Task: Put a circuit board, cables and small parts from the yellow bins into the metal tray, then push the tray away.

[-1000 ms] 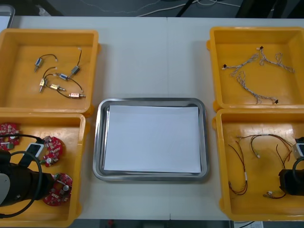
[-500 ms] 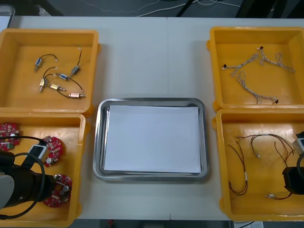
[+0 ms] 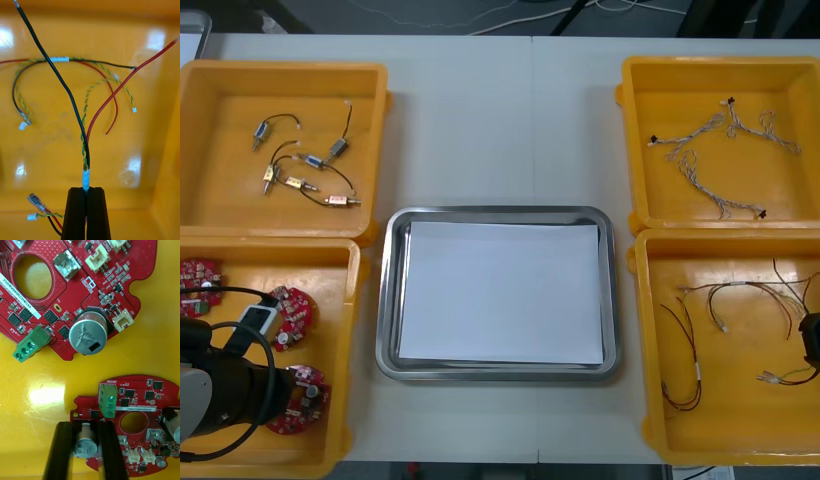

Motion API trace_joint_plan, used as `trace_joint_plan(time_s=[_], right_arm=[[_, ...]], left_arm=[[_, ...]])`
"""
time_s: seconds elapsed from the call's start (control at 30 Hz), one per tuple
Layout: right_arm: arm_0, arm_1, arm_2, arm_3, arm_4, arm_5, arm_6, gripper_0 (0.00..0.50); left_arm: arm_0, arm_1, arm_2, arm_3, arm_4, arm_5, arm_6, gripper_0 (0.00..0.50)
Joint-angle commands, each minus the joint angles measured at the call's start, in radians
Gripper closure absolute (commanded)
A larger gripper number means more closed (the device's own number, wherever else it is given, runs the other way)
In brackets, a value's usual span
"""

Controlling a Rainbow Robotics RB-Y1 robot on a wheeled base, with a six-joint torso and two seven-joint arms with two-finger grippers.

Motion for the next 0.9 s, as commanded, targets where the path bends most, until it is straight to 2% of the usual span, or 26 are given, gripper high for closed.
trace_joint_plan(time_s=[0.03,0.23,0.4,0.67,0.8,0.9], right_arm=[[-0.034,-0.011,-0.055,-0.090,-0.022,0.037,0.065,0.500],[-0.068,-0.012,-0.061,-0.154,-0.037,0.089,0.082,0.500],[-0.114,-0.012,-0.061,-0.177,-0.072,0.147,0.099,0.500],[-0.183,-0.012,-0.060,-0.179,-0.172,0.213,0.134,0.500],[-0.209,-0.012,-0.055,-0.180,-0.198,0.232,0.153,0.500],[-0.235,-0.014,-0.034,-0.183,-0.203,0.236,0.167,0.500]], left_arm=[[-0.018,-0.018,-0.020,-0.009,-0.016,-0.006,0.033,0.401],[-0.020,-0.018,0.001,-0.007,-0.025,-0.006,0.018,0.449],[-0.021,-0.016,0.047,0.000,-0.025,-0.006,-0.040,0.452],[-0.027,-0.002,0.100,0.019,-0.011,-0.006,-0.096,0.449],[-0.029,0.005,0.123,0.020,0.015,-0.006,-0.110,0.449],[-0.035,0.016,0.144,0.039,0.064,-0.006,-0.123,0.448]])
